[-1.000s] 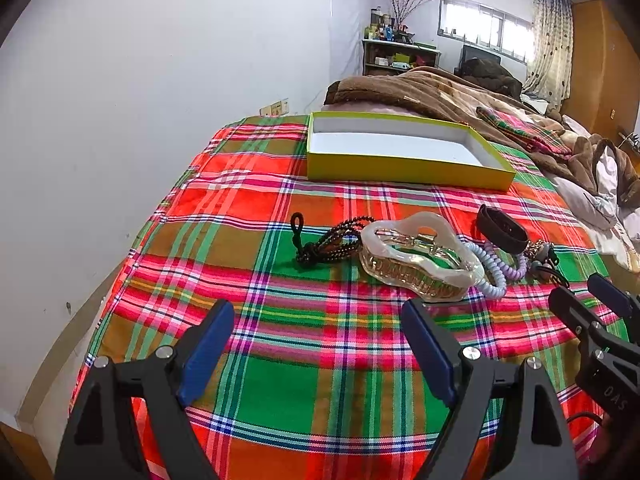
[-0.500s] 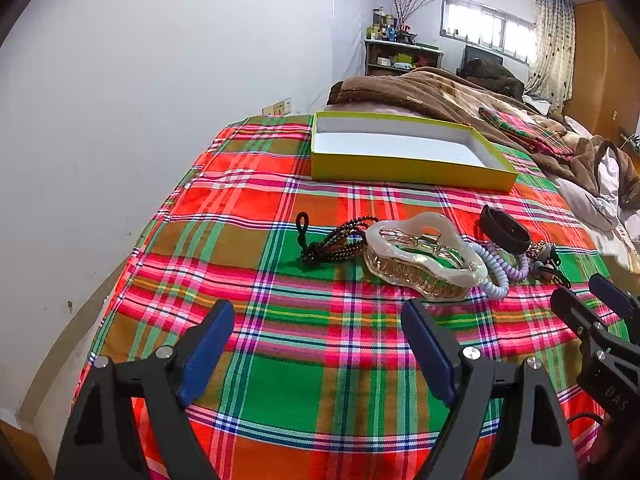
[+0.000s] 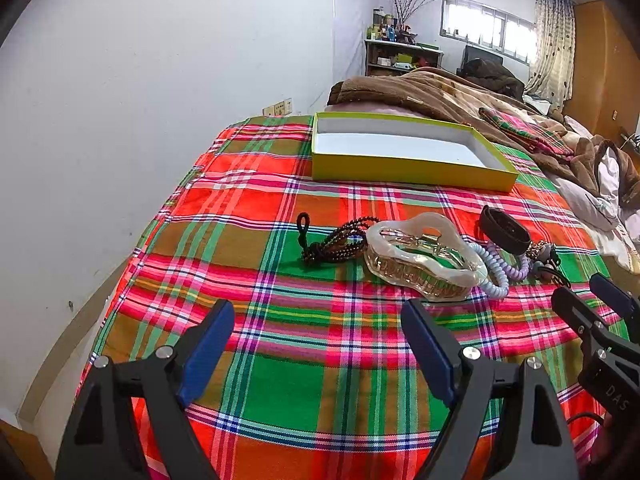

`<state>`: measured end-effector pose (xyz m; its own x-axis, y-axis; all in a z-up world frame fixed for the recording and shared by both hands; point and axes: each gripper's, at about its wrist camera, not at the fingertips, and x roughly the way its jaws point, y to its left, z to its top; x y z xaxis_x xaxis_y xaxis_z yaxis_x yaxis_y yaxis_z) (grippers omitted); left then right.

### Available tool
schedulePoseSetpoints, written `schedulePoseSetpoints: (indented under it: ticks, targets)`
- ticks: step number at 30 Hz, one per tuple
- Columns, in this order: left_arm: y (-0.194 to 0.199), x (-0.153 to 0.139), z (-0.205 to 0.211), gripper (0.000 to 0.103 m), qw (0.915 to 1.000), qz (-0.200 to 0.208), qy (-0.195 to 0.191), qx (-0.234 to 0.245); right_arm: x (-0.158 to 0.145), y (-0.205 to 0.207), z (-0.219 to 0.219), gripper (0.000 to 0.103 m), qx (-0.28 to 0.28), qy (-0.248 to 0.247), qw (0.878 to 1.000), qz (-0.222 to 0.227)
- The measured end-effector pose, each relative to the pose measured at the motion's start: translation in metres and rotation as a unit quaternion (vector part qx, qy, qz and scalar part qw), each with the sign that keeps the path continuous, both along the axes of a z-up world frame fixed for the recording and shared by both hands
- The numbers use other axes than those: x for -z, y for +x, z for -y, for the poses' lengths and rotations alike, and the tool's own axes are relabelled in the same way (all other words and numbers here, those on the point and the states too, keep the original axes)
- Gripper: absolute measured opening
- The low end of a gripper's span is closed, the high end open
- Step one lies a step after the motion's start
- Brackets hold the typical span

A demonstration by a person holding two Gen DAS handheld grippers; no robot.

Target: Organize jewelry

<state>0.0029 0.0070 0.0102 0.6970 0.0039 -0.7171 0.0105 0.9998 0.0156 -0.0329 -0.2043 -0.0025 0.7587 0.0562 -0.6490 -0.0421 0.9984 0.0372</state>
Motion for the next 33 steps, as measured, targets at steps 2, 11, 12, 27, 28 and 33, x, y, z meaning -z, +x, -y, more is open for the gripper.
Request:
schedulePoseSetpoints:
  ticks: [2, 11, 12, 27, 28, 33]
  targets:
    - [0.0, 0.0, 0.0, 0.087, 1.0, -0.001, 0.0, 0.001, 0.0, 0.0, 0.0, 0.075, 0.0, 0.001, 1.0, 0.0]
    - [-0.002, -0.001, -0.001, 0.087, 1.0, 0.0, 0.001, -0.001, 0.0, 0.0, 0.0, 0.075, 0.0, -0.001, 1.0, 0.002]
    - [-0.002, -0.001, -0.001, 0.087, 1.0, 0.001, 0.002, -0.001, 0.0, 0.0, 0.0, 0.075, 0.0, 0.0, 1.0, 0.002]
    - [0.003, -0.003, -0.013, 0.087, 0.9993, -0.007, -0.036, 0.009, -0.005, 0.002, 0.005, 0.075, 0.0, 0.003, 1.0, 0.003]
    - [0.005, -0.003, -0.015, 0.087, 0.999, -0.01, -0.042, 0.011, -0.007, 0.004, 0.007, 0.075, -0.001, 0.007, 1.0, 0.003]
    - [0.014, -0.007, -0.024, 0.087, 0.998, -0.018, -0.052, 0.033, -0.021, 0.018, 0.018, 0.075, -0.011, 0.01, 1.0, 0.01]
